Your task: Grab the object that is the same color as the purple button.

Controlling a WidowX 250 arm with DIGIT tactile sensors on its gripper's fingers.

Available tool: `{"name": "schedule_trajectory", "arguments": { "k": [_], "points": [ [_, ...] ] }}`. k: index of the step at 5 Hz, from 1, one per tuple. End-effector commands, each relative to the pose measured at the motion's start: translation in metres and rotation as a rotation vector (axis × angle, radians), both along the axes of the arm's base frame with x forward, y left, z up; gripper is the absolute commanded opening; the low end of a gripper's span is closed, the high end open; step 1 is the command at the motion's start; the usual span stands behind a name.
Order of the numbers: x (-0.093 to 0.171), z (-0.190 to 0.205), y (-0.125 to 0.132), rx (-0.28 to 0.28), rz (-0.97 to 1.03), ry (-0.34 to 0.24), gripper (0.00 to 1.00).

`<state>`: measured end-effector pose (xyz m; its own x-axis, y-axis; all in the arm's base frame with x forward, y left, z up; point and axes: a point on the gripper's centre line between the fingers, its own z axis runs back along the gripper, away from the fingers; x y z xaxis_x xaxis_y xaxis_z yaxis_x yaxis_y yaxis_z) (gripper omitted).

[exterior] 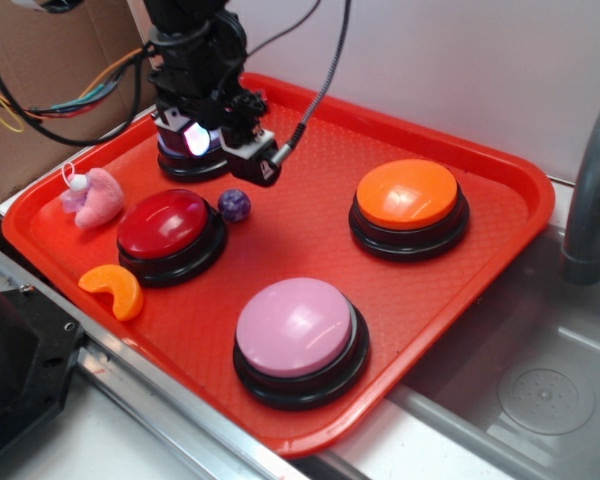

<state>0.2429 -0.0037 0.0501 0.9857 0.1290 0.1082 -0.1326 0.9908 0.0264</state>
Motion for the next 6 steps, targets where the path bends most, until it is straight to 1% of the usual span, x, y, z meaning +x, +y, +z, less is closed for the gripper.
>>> {"name": "schedule_trajectory", "arguments": {
  "k": [1,3,5,6],
  "points": [
    [0.012,-0.008,-0.004,0.037,-0.028,-0.024,1.0],
    [0.007,-0.026,-0.003,0.074,-0.033,0.009,1.0],
    [0.002,-0.033,-0.004,0.086,-0.027,0.027,1.0],
    [0.002,-0.036,-0.004,0.087,-0.028,0.02,0.48]
  ]
}}
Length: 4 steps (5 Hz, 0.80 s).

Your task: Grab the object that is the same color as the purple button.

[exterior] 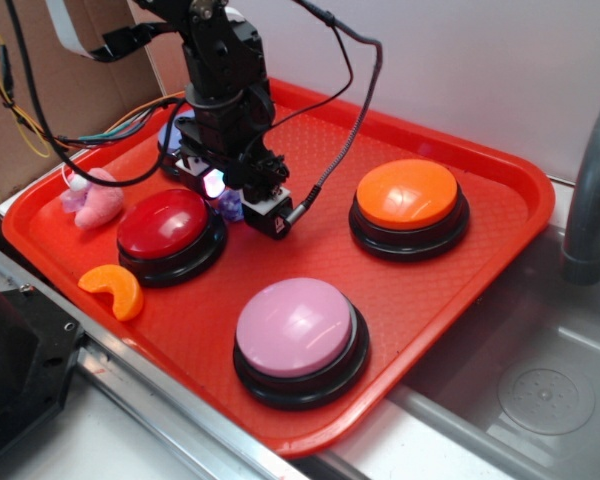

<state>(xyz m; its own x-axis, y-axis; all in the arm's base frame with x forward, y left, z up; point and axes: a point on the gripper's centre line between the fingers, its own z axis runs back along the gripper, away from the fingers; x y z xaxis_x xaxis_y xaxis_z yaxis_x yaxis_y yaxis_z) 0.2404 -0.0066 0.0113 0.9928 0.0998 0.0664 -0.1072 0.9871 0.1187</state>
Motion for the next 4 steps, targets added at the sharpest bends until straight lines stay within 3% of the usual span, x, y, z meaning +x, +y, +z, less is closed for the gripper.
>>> {"name": "schedule_trajectory", "arguments": {
  "k": [1,2,4],
  "points": [
    [0.008,0.001,0.002,0.005,0.007,-0.026,0.0],
    [0.01,0.0,0.004,0.013,0.019,-0.027,0.0],
    [0.017,0.057,0.007,-0.042,0.064,-0.075,0.0]
  ]
}}
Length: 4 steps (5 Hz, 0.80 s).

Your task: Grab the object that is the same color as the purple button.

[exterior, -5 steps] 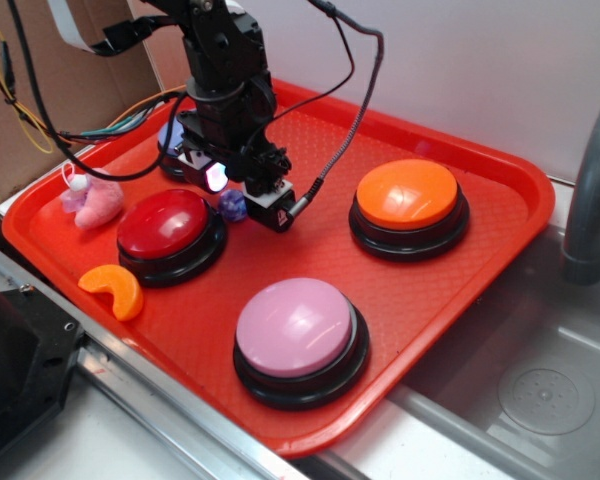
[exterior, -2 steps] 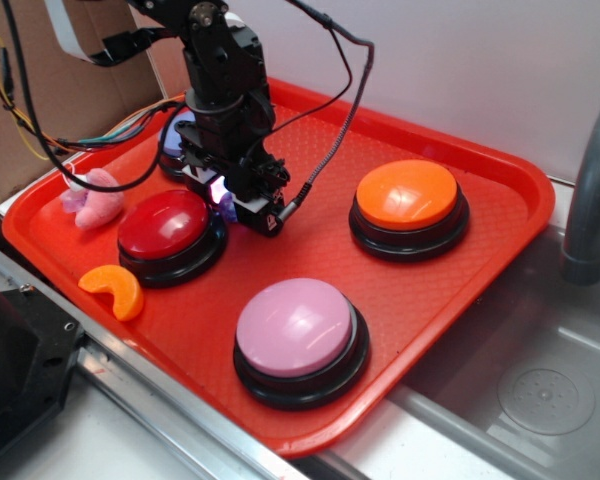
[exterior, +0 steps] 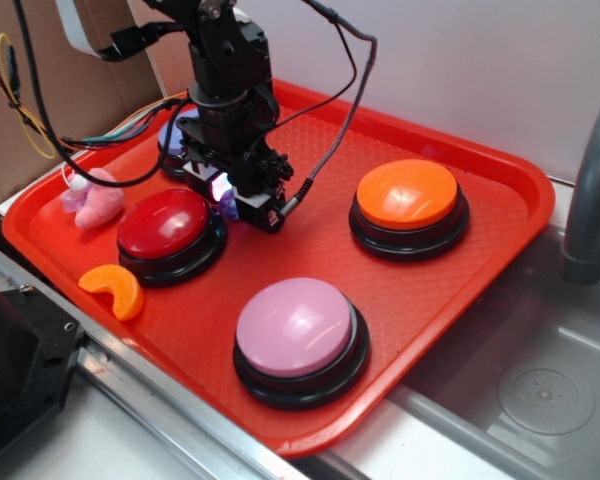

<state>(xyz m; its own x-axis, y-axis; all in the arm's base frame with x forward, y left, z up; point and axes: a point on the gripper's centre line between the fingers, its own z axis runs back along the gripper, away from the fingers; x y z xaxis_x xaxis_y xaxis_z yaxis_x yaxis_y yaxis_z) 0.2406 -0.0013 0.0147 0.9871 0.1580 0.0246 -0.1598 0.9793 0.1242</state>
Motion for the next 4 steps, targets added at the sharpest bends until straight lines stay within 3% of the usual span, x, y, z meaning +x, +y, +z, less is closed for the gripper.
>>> {"name": "schedule_trajectory", "arguments": {
  "k": [1,2,4],
  "points": [
    [0.019,0.092,0.005,-0.088,0.007,-0.12,0.0],
    [0.019,0.129,0.005,-0.113,-0.011,-0.157,0.0],
    [0.011,0.163,0.008,-0.158,-0.007,-0.266,0.0]
  ]
}}
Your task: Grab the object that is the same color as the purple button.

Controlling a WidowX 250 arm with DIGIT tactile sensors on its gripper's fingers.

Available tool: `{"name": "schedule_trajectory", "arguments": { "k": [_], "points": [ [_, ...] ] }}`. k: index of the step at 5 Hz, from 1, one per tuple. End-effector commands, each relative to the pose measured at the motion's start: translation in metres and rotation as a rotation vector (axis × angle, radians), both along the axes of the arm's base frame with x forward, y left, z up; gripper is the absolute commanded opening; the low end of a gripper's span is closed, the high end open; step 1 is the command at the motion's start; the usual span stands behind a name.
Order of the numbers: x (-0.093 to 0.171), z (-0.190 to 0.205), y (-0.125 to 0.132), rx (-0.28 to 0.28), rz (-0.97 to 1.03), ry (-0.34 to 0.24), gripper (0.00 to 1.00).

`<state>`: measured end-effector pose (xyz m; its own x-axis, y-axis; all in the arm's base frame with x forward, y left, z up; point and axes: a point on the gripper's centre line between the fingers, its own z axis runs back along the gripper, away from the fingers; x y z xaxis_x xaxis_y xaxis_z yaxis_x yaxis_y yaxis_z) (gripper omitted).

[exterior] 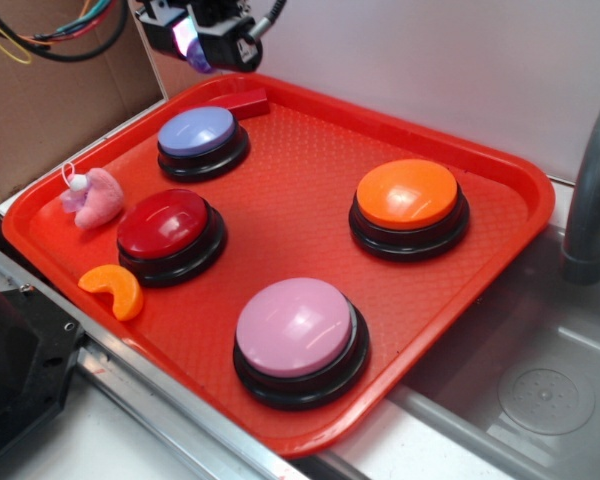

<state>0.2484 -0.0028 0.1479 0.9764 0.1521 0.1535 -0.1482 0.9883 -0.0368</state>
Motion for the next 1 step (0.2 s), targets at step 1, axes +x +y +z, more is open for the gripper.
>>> {"name": "schedule_trajectory", "arguments": {
  "k": [1],
  "points": [
    [0.002,0.0261,0.0085,-0.015,0.058,-0.109,0.0]
  ]
}}
